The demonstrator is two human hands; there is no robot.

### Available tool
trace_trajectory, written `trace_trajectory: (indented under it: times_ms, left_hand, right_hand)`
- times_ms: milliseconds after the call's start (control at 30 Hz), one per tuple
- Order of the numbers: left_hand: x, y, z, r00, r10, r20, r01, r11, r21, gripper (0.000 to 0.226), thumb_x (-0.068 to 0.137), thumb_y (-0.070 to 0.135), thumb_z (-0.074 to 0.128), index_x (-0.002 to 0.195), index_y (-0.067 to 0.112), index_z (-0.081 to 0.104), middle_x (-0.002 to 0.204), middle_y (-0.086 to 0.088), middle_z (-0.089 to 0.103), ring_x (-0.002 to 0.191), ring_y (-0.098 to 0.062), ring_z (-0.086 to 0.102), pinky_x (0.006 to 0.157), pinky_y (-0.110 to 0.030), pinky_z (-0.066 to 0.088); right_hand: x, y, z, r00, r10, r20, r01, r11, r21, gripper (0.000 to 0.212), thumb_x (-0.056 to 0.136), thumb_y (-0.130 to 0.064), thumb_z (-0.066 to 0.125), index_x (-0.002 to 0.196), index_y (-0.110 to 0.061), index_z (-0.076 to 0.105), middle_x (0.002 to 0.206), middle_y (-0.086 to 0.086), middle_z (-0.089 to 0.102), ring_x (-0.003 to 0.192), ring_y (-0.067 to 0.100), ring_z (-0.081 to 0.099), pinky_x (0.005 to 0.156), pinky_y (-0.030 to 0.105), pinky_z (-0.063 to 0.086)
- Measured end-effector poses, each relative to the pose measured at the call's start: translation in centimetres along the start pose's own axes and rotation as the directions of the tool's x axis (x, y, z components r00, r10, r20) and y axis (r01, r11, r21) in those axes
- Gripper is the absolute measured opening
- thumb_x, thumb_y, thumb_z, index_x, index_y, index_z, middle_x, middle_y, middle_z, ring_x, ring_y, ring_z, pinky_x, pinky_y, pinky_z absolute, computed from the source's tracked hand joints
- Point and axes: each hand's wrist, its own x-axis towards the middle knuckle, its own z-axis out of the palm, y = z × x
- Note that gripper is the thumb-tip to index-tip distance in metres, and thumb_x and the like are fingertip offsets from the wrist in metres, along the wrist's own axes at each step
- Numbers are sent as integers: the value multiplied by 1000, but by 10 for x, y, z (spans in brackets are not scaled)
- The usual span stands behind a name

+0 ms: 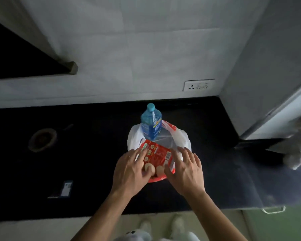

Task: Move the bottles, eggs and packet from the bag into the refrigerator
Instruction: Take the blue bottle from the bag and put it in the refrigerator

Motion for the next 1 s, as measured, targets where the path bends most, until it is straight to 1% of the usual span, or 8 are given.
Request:
trace_trajectory:
  times_ms: [200,367,500,567,667,833,900,1000]
  left_hand:
    - [24,-3,13,996,-74,-47,73,997,-16,67,88,55,42,146,22,44,134,4,58,122,-13,55,100,-35,49]
    - [46,-3,38,989,-129,-68,122,987,-108,62,88,50,55,141,18,48,131,2,61,119,-14,58,97,-34,52]
    - [72,-6,50,969,-212,-127,179,957,-230,53,87,47,62,132,23,50,119,9,61,108,-7,57,89,-25,52]
    - [86,-8,57,949,-271,-163,209,924,-319,61,86,46,66,138,23,46,125,7,59,112,-8,56,90,-20,46]
    - [105,-12,69,919,-351,-179,257,879,-403,82,81,44,74,147,14,37,138,-4,54,122,-15,55,95,-25,48]
    - [138,-17,91,886,-442,-140,301,778,-551,96,69,44,84,147,13,37,133,-4,51,119,-15,57,95,-33,54]
    - [147,-17,98,875,-462,-146,294,746,-597,92,66,40,87,143,15,43,126,2,49,115,-12,56,94,-26,53]
    - [157,-18,103,873,-468,-138,284,718,-635,87,63,35,90,137,18,48,124,9,52,113,-3,52,89,-2,41]
  right_hand:
    - [38,23,6,994,-101,33,100,995,5,63,87,-56,43,138,-21,51,138,8,55,130,31,51,107,53,42]
    - [69,40,20,990,-127,63,127,992,6,63,88,-58,43,138,-21,50,138,8,56,128,31,53,109,51,42]
    - [96,40,39,983,-130,129,116,987,109,62,88,-52,51,143,-24,45,145,6,50,133,29,46,106,47,44]
    - [107,39,50,975,-145,169,112,976,188,58,90,-43,57,143,-23,45,147,6,47,133,30,44,101,46,48]
    - [124,35,68,970,-141,197,83,957,280,55,90,-35,59,142,-25,44,149,5,44,130,29,47,92,43,52]
    - [147,34,91,965,-83,248,4,953,304,57,90,-32,57,144,-25,42,149,4,43,133,26,45,92,41,51]
    - [151,38,99,959,-72,276,1,968,252,51,90,-30,57,139,-18,46,142,5,48,130,26,47,91,39,48]
    - [155,42,108,951,-65,303,6,982,191,50,91,-32,55,138,-17,46,136,4,50,128,25,48,94,38,47]
